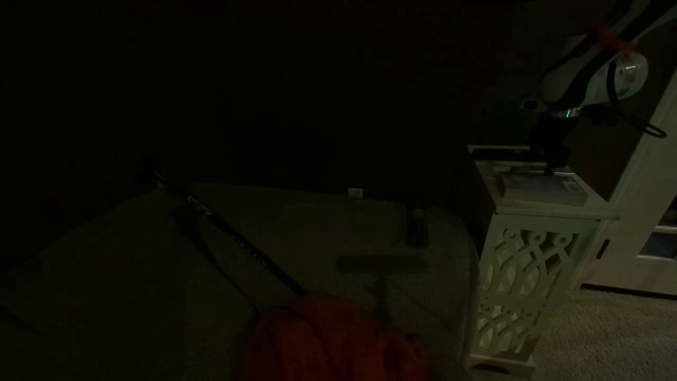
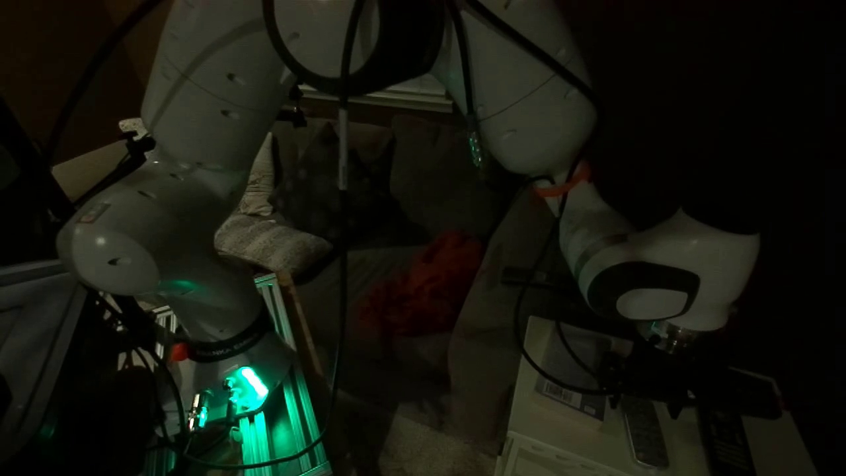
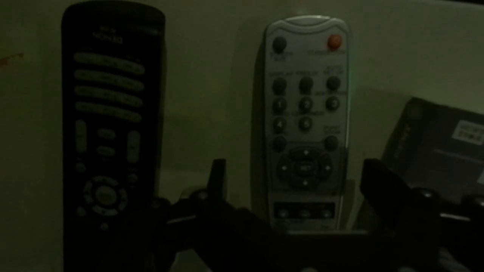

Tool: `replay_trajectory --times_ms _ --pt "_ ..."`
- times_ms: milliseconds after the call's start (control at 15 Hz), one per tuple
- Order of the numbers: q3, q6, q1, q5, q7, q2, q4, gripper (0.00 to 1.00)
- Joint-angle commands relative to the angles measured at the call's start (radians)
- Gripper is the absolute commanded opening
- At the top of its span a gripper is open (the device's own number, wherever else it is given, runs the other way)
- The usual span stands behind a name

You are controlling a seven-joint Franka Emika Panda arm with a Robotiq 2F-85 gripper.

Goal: Move the grey remote control to the right armrest of the sofa.

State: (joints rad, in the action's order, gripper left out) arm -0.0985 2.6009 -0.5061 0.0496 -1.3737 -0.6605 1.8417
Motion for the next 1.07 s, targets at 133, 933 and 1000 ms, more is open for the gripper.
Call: replay_trajectory --times_ms 133,933,1000 --pt "-0.012 -0.030 0.005 0.006 0.009 -0.008 -0.007 0.46" --pt "0.059 -0.063 0.130 0.052 -0.064 0.210 0.134 0.28" --pt "0.077 -0.105 0.150 0.047 -0.080 0.220 0.137 0.28"
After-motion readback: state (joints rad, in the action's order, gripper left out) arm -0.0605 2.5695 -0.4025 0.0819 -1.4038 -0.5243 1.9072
